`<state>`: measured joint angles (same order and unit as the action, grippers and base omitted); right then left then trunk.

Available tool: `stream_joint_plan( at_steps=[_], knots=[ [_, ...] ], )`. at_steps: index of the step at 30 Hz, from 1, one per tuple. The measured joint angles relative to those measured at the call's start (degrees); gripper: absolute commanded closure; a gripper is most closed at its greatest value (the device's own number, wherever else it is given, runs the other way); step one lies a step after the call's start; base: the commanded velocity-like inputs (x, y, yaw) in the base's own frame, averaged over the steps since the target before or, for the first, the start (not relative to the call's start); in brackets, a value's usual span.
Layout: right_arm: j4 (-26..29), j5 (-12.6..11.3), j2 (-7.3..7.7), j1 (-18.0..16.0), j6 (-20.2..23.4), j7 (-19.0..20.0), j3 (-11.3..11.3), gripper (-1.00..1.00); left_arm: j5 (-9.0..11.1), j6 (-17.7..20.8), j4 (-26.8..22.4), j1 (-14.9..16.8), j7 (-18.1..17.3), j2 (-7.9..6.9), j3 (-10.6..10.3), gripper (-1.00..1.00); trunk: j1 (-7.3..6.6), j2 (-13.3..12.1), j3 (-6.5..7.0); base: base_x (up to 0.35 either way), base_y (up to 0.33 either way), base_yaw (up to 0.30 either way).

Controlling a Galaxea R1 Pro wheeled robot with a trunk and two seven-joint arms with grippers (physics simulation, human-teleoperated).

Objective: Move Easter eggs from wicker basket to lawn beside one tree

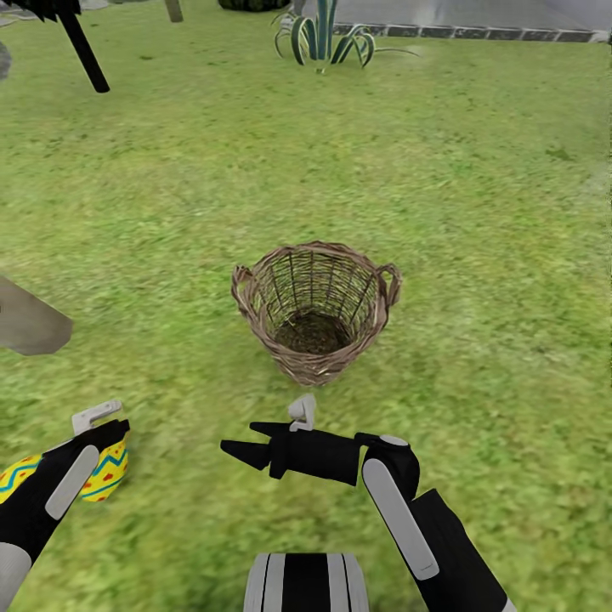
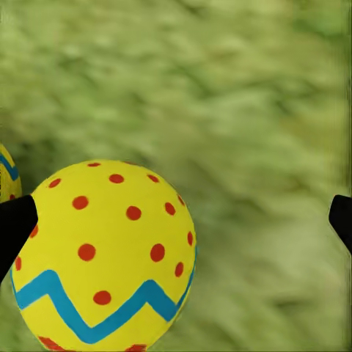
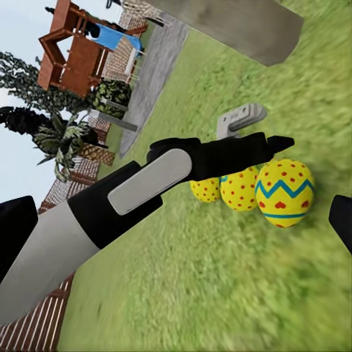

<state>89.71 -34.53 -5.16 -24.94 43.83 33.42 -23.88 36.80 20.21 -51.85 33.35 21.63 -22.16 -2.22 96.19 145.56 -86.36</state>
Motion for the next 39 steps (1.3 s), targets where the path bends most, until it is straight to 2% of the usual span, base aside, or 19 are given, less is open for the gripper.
stream_joint_plan(
  at_steps=[11,26,39],
  knots=[
    [-0.09,0.01,0.0,0.0,0.01,-0.11,0.01,-1.0,0.03,0.08,-0.02,-0.01,-0.04,-0.01,0.34,-1.0,-0.28,-0.15,2.44,0.0,0.0,0.0],
    [-0.18,0.0,0.0,0.0,0.05,-0.11,0.01,-1.0,0.1,2.39,0.18,0.0,-0.17,-0.09,0.32,-1.0,-0.67,-0.35,5.76,-0.001,0.0,0.0],
    [-0.19,-0.01,0.0,0.0,0.05,-0.11,0.01,-1.0,0.3,2.8,0.0,0.0,-0.24,-0.1,0.33,-1.0,-1.0,-0.52,8.65,-0.151,0.0,0.0]
  ],
)
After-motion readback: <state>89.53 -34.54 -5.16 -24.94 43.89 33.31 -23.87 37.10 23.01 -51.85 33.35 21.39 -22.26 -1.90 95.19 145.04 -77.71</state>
